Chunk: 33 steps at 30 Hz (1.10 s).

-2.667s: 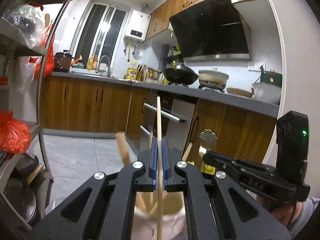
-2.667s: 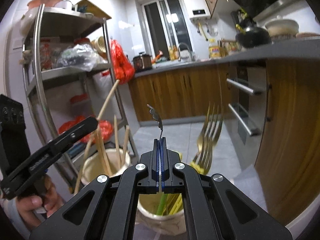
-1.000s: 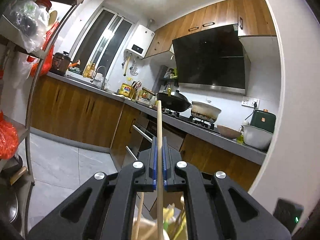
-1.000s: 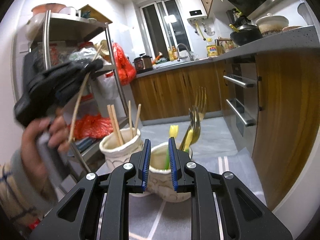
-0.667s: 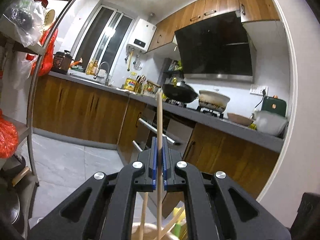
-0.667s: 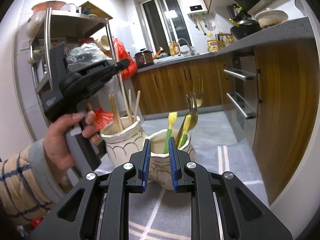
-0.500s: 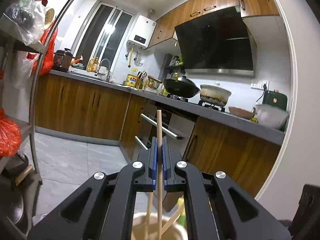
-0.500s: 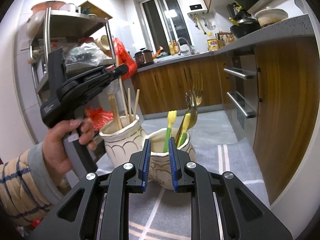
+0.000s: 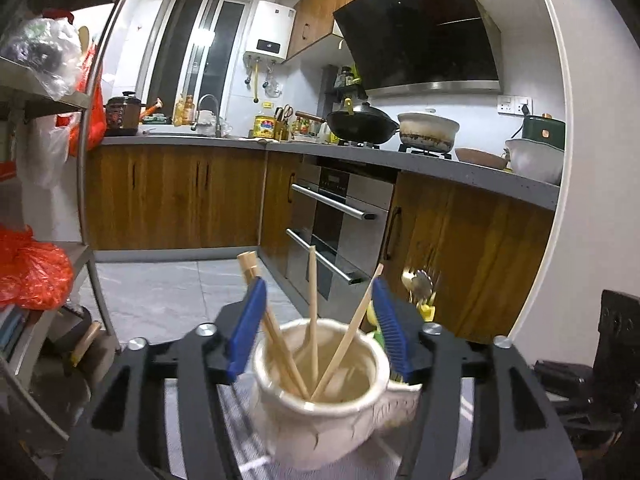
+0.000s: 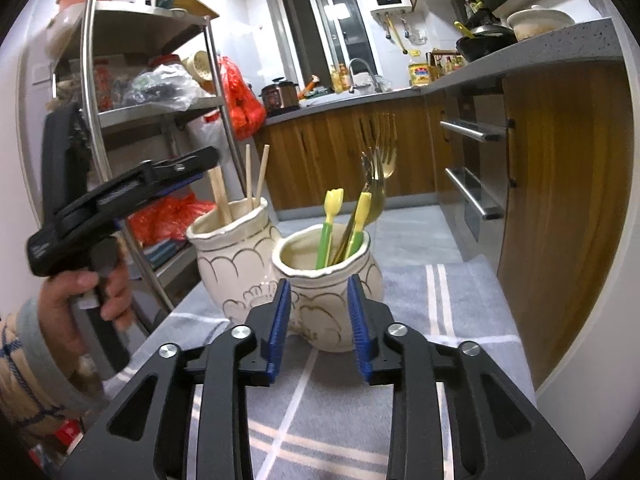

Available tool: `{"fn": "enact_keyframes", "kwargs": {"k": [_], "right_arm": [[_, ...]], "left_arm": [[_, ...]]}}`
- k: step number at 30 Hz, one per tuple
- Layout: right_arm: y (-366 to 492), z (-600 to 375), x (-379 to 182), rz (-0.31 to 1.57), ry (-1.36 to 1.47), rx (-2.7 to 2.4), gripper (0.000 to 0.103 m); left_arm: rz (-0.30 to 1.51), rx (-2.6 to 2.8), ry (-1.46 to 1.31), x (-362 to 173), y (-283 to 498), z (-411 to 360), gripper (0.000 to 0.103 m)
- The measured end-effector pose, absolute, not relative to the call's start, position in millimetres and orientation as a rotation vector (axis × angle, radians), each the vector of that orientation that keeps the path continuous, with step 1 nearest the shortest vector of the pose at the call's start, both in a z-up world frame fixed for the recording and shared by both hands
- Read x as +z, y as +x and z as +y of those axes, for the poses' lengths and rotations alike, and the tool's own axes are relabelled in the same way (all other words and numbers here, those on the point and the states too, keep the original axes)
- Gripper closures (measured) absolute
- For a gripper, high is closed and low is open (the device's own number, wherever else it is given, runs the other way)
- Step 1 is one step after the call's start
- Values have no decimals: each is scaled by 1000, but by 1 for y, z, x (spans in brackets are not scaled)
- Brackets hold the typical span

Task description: Organize utensils

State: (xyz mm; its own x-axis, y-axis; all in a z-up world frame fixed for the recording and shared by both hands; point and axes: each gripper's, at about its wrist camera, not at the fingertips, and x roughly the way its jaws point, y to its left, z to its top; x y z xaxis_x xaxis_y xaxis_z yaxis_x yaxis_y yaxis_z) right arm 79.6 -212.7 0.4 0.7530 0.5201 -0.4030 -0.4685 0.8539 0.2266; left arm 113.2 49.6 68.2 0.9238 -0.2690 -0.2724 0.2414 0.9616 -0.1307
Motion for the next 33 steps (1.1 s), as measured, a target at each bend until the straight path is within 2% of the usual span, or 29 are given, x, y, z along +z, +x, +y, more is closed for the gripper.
{"fn": "enact_keyframes", "kwargs": {"k": [3, 5, 7, 13, 18, 33], "right_arm": [[77, -214, 0, 480, 104, 522, 57], [74, -215, 1, 474, 97, 506, 43], [72, -216, 2, 464, 93, 490, 34], [66, -214, 7, 415, 59, 453, 11], [61, -210, 6, 356, 31, 408, 5], [57, -204, -5, 291, -38, 360, 5]], "left_arm": [[297, -258, -101, 68, 95, 58, 34], [293, -251, -94, 67, 83, 60, 29], [290, -243, -85, 64, 70, 61, 23], [311, -219, -65, 47, 51, 56, 13], [332, -190, -36, 27, 47, 46, 6], [319, -132, 29, 10, 45, 35, 6]]}}
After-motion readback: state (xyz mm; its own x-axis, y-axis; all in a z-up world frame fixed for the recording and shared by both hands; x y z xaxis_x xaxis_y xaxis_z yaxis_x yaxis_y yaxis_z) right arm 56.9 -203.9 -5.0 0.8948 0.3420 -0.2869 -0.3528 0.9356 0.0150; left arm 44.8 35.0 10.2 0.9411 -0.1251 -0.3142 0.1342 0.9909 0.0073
